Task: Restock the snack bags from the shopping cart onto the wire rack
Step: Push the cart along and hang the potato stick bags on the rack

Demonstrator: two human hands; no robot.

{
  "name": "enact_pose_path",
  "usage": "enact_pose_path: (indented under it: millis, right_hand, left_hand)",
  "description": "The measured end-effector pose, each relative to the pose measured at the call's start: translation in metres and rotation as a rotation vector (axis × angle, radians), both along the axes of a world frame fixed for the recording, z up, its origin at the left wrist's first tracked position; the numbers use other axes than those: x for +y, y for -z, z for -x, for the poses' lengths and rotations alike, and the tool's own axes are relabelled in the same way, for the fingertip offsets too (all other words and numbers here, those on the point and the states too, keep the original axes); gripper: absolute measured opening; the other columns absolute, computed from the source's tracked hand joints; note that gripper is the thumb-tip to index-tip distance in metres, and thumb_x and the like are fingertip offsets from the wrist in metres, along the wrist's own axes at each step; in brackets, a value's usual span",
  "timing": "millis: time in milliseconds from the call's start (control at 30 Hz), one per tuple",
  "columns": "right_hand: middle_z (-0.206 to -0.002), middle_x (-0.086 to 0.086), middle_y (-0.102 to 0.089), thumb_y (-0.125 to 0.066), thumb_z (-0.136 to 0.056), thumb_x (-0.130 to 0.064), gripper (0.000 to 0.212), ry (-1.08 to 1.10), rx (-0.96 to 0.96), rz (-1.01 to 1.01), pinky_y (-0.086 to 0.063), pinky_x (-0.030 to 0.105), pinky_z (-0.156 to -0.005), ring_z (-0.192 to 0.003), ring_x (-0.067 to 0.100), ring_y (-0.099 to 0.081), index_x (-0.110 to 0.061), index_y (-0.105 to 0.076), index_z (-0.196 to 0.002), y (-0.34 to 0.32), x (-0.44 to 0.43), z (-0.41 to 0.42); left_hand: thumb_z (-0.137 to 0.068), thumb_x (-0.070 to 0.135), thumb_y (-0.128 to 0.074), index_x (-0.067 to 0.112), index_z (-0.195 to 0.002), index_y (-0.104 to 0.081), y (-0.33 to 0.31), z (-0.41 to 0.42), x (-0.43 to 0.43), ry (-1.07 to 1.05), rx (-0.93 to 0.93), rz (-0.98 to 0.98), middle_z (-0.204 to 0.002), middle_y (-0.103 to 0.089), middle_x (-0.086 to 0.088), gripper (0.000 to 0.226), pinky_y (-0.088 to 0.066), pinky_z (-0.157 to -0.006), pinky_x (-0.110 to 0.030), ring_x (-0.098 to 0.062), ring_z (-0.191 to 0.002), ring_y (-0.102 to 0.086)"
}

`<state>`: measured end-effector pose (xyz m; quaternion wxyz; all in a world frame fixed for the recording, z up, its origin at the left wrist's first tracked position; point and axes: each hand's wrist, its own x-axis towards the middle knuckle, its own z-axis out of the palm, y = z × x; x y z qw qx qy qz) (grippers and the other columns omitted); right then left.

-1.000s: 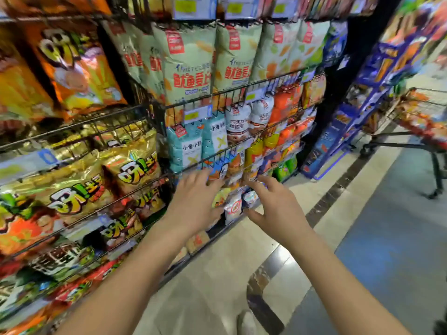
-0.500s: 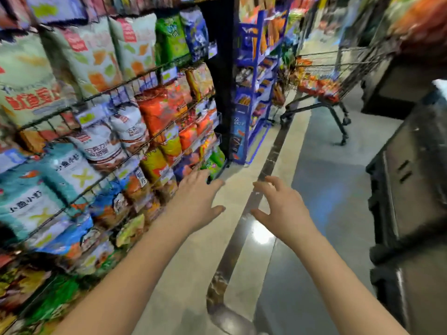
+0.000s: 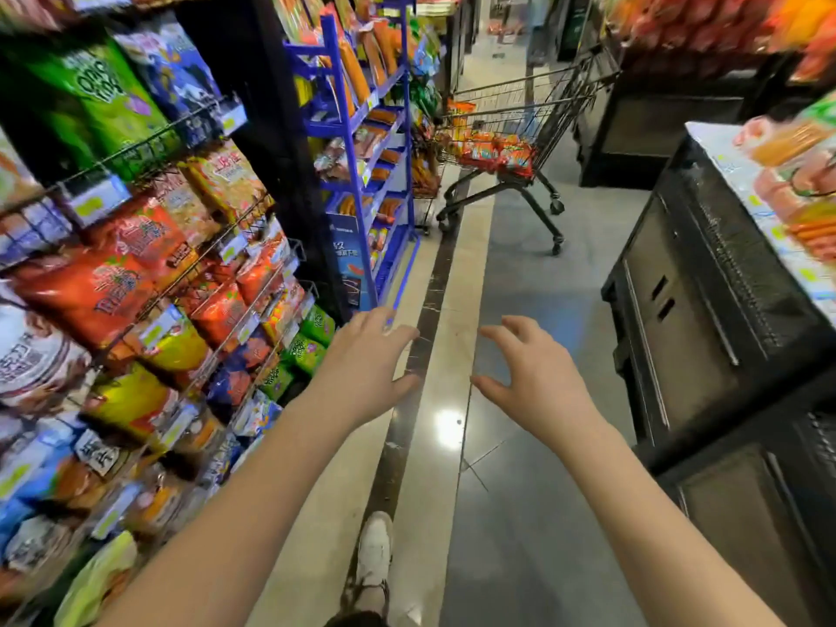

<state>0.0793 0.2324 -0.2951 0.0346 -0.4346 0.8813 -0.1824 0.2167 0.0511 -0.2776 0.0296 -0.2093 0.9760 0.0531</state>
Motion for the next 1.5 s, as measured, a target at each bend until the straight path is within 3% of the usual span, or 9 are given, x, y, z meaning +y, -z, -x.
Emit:
enact_pose_path:
  millis: [300, 567, 733, 1067, 1500]
  right_hand:
    - [-0.149, 0.007, -0.048, -0.077, -0.086, -0.043, 0.065, 0.141, 0.007, -0.001, -0.048, 0.045, -0.103, -0.131, 0.027, -0.054, -0.024, -0.054, -0.143, 0.012, -0.11, 0.122]
    - [-0.149, 0.003, -0.047, -0.073, -0.088, -0.044, 0.062, 0.222, -0.025, -0.041, -0.046, 0.046, -0.107, -0.133, 0.024, -0.051, -0.027, -0.052, -0.144, -0.006, -0.208, 0.223]
    - [-0.154, 0.003, -0.042, -0.071, -0.091, -0.044, 0.063, 0.247, -0.043, -0.04, -0.044, 0.042, -0.11, -0.137, 0.024, -0.047, -0.028, -0.049, -0.147, -0.007, -0.248, 0.293]
    - [-0.153, 0.002, -0.042, -0.07, -0.091, -0.048, 0.065, 0.226, -0.061, 0.009, -0.042, 0.04, -0.111, -0.138, 0.022, -0.046, -0.029, -0.047, -0.148, 0.018, -0.31, 0.492]
    - [-0.149, -0.002, -0.044, -0.068, -0.092, -0.048, 0.062, 0.196, -0.102, 0.046, -0.045, 0.038, -0.107, -0.132, 0.02, -0.05, -0.03, -0.048, -0.147, -0.004, -0.367, 0.709]
  left_hand:
    - [-0.095, 0.054, -0.064, 0.035, -0.152, -0.04, 0.012, 0.146, -0.126, 0.11, 0.017, -0.069, -0.165, -0.025, -0.006, 0.066, -0.028, -0.121, -0.046, -0.029, -0.152, -0.023]
    - [-0.095, 0.052, -0.065, 0.034, -0.152, -0.041, -0.009, 0.263, -0.243, 0.182, 0.029, -0.091, -0.165, -0.025, -0.005, 0.065, -0.029, -0.12, -0.045, -0.026, -0.153, -0.021]
    - [-0.095, 0.053, -0.063, 0.032, -0.153, -0.042, -0.008, 0.338, -0.28, 0.231, -0.001, -0.085, -0.162, -0.027, -0.007, 0.065, -0.029, -0.118, -0.041, -0.028, -0.149, -0.026]
    - [-0.096, 0.051, -0.063, 0.032, -0.154, -0.04, 0.004, 0.535, -0.334, 0.229, -0.035, -0.029, -0.166, -0.023, -0.003, 0.064, -0.028, -0.12, -0.044, -0.027, -0.153, -0.02]
    - [-0.096, 0.052, -0.063, 0.031, -0.153, -0.042, -0.018, 0.739, -0.391, 0.196, -0.015, -0.031, -0.165, -0.026, -0.002, 0.064, -0.033, -0.118, -0.041, -0.025, -0.152, -0.022]
